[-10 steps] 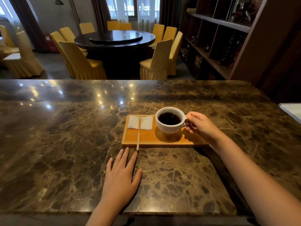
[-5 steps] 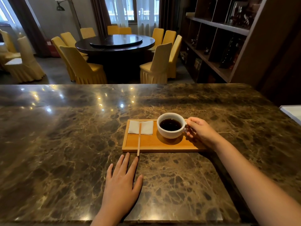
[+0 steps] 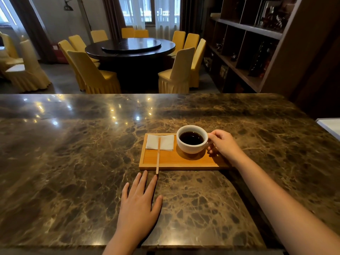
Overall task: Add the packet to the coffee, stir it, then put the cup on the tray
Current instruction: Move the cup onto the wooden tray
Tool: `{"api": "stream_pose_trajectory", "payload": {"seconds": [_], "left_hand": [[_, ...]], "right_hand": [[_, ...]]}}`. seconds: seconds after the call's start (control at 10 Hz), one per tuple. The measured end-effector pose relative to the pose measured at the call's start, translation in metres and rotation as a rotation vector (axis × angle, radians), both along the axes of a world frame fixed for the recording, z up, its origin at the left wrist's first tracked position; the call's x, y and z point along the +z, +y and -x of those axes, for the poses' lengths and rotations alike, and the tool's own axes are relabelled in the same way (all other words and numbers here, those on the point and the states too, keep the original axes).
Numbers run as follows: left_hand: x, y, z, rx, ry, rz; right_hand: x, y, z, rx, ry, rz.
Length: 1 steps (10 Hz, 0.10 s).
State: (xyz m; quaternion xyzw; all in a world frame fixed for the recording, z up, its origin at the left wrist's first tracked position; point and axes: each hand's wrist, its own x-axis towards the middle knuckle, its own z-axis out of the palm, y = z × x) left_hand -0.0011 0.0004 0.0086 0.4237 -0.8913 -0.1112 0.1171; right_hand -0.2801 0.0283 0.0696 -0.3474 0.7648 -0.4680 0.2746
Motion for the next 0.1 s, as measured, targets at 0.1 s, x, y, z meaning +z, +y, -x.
{"api": "stream_pose_trajectory", "payload": {"seconds": [0.1], "left_hand": [[-0.0005,0.0,-0.0002,-0.004,-0.001,-0.007]], "right_hand": [[0.0023,-0.0001,-0.001,-0.032,-0.004,0.008]]}}
